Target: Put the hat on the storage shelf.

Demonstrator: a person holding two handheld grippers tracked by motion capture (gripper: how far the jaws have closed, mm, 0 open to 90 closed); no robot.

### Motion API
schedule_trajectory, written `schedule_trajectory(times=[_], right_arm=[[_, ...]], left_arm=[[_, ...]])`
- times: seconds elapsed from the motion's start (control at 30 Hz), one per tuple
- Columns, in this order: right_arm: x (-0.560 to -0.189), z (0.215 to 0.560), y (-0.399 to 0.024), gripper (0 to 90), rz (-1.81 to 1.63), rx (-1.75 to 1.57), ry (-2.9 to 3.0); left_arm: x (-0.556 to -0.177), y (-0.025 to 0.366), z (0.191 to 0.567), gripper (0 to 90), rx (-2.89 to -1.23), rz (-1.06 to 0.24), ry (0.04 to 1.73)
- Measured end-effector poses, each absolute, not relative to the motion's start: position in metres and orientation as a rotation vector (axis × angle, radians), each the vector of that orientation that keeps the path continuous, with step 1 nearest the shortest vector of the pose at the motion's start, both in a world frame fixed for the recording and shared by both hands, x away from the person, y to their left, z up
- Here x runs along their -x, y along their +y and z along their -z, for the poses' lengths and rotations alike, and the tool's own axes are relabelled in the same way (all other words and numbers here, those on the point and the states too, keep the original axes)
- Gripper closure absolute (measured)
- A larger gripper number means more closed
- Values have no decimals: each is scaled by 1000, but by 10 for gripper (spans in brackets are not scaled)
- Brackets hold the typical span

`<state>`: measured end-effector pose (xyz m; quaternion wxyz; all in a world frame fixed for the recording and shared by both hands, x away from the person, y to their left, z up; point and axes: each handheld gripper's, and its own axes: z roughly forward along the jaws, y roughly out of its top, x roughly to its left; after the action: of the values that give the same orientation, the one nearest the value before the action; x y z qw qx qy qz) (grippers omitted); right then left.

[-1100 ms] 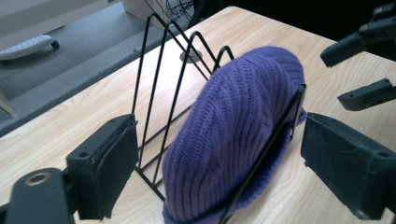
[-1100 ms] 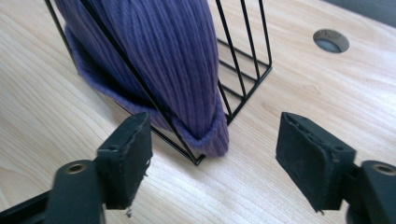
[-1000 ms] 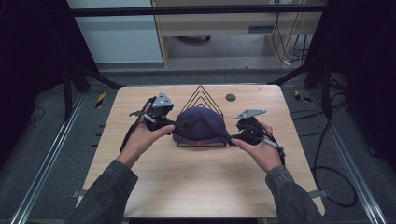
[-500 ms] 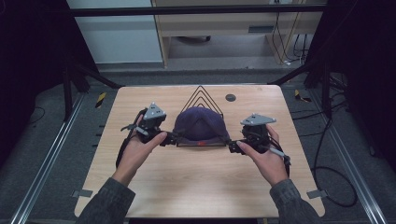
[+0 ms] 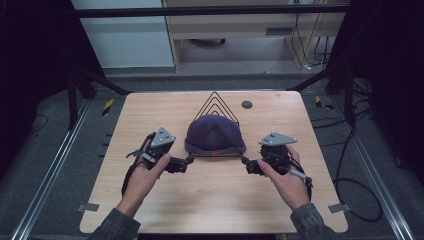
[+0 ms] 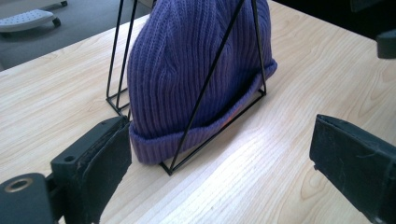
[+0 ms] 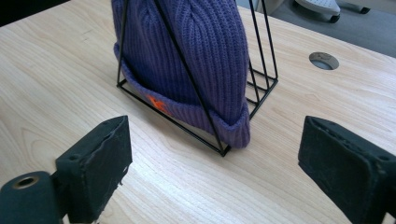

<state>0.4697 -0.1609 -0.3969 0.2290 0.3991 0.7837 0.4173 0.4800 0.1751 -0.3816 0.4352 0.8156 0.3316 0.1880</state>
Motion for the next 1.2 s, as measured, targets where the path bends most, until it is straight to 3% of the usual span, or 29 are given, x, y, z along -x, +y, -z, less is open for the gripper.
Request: schedule_trajectory(times=[0.47,1.2], right_arm=[[-459,424,-147,121,-1147,-1085,2176],[-457,455,-78,145,-1124,-949,2405]], left_arm=[[-449,205,405,50,-2062,-479,814],[-430,264,445,51,-2118,-539,928]])
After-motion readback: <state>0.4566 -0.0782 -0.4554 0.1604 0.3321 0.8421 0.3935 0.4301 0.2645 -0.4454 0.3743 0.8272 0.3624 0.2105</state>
